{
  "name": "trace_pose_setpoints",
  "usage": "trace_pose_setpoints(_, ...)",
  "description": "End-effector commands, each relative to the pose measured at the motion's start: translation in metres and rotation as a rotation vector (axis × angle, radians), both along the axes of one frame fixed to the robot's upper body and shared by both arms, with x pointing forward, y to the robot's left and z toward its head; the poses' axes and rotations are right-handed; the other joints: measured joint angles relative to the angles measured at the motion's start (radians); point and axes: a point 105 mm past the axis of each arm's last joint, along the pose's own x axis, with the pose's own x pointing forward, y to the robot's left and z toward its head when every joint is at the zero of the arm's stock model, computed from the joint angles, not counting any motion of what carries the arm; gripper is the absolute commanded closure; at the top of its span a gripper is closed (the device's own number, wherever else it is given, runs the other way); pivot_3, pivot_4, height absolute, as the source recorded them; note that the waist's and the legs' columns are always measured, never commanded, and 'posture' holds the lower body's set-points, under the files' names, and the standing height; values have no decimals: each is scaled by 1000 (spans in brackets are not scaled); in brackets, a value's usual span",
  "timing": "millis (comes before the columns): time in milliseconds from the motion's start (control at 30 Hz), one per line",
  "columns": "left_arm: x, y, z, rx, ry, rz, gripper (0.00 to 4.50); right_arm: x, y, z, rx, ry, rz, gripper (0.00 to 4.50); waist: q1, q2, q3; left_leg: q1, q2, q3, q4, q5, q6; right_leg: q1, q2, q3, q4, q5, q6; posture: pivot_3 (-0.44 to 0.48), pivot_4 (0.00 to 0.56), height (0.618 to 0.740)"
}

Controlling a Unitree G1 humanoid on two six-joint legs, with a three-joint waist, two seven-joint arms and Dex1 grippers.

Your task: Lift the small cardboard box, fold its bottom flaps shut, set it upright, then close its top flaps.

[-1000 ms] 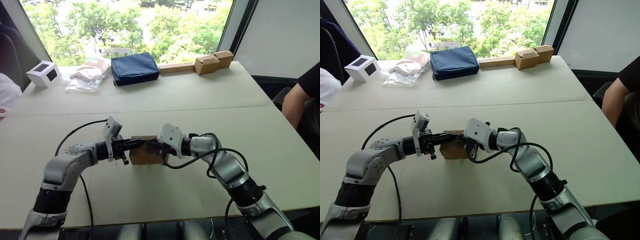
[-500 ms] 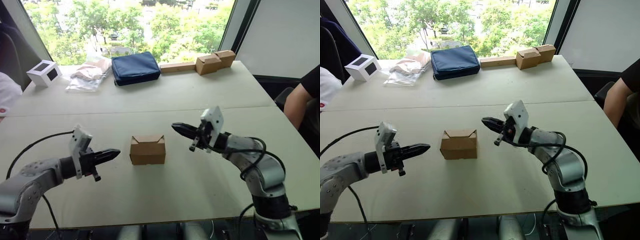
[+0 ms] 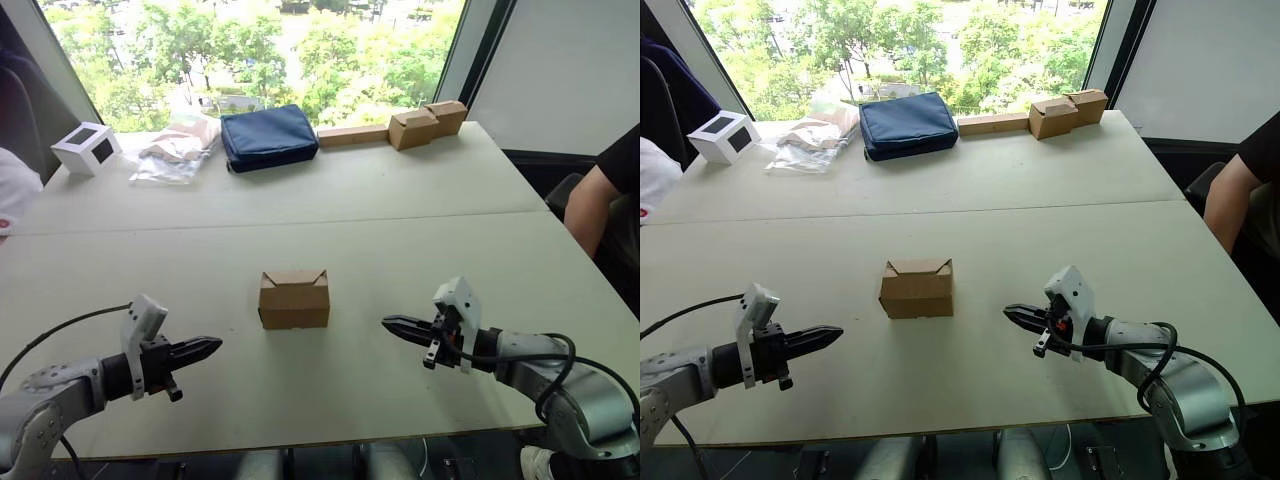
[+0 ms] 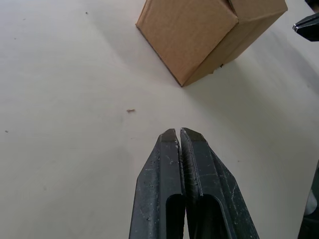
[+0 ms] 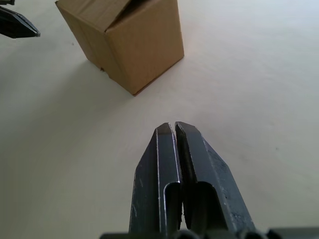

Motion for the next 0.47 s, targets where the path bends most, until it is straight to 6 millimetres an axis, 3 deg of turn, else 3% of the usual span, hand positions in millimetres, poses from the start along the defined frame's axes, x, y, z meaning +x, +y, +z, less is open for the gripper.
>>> trace_pose_setpoints(33,0,6,3,-11,-19,28,4405,3,2,7,-6,-45,16,4433,0,0,0,0,0,0,0,0,0,0,0,0,0,0,0,0,150,737)
trace_pose_setpoints(467,-1,11,2,-23,-31,85,4405,9,4,3,-5,-28,45,4433,2,0,0,0,0,0,0,0,0,0,0,0,0,0,0,0,150,737)
